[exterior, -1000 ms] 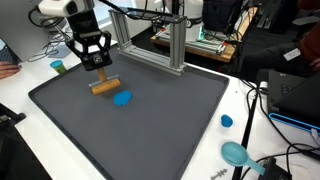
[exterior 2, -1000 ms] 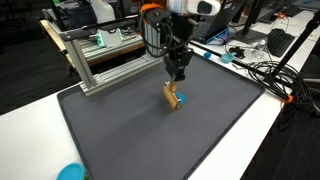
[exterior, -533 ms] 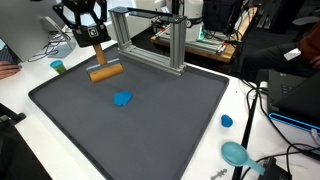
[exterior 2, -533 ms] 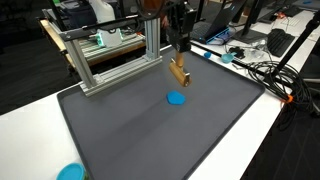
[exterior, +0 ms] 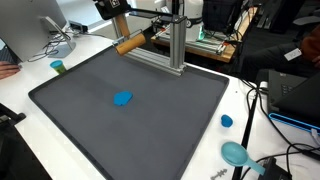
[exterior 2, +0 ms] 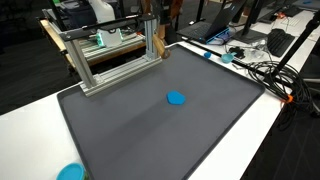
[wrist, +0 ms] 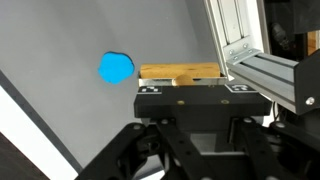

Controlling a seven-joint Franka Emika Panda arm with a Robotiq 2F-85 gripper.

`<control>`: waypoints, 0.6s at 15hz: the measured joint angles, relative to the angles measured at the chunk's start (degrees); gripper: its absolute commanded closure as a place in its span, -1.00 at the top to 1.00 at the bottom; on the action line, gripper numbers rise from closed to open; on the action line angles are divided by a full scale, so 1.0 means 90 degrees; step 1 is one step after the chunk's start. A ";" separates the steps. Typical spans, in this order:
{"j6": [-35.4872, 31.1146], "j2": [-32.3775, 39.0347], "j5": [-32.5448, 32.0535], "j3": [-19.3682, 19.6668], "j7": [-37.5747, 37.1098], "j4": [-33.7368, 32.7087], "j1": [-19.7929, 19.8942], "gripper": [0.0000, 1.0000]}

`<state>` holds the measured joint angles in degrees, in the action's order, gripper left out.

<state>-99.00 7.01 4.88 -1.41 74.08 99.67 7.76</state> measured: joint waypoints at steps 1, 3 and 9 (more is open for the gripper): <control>0.0011 -0.0058 0.0002 -0.0003 0.0003 0.0045 -0.0016 -0.57; 0.0011 -0.0070 0.0000 0.0009 0.0009 0.0086 -0.0033 -0.57; -0.0911 0.0083 -0.0272 0.0083 -0.2084 0.0105 -0.0266 -0.57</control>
<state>-107.20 7.76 2.43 -0.67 55.33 100.62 5.37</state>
